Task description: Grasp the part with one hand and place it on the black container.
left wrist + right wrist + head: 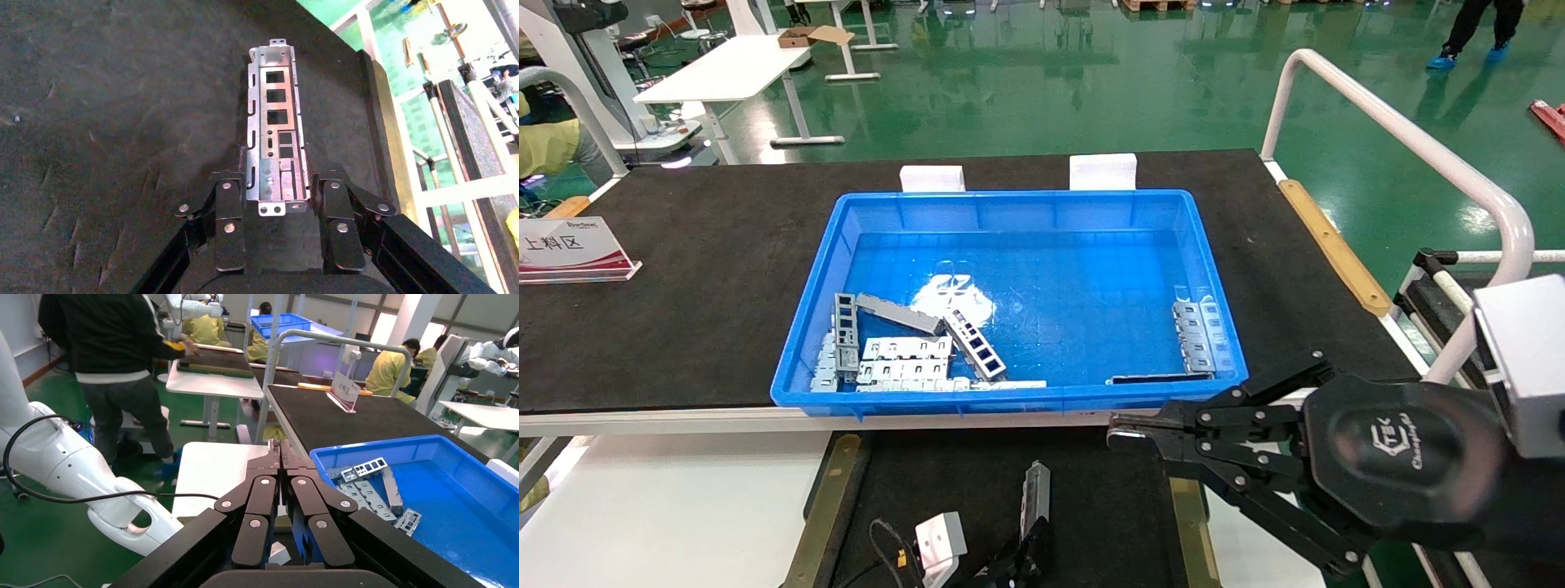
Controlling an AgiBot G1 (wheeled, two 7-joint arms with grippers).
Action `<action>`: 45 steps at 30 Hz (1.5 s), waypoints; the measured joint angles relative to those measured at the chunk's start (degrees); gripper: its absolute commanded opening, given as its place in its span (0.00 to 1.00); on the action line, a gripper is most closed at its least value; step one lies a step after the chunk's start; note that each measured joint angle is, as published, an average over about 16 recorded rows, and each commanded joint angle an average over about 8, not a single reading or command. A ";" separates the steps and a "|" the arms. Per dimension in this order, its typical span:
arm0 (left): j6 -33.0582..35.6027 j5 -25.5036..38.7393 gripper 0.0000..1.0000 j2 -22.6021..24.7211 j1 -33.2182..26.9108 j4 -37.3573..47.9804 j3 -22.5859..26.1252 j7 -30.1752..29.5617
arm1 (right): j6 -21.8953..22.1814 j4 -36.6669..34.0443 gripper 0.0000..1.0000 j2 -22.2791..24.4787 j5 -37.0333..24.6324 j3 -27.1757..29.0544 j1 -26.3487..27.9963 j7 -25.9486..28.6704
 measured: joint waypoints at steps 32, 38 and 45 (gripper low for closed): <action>18.65 3.35 1.00 -13.29 -1.96 -5.36 4.33 -1.97 | 0.02 0.00 1.00 0.02 0.04 -0.06 0.01 -0.03; 26.63 4.50 1.00 -19.51 -4.35 -7.23 6.78 -2.40 | 0.03 0.00 1.00 0.03 0.05 -0.07 0.02 -0.03; 35.11 5.57 1.00 -26.33 -7.46 -9.11 8.64 -3.70 | 0.03 0.00 1.00 0.03 0.06 -0.08 0.02 -0.04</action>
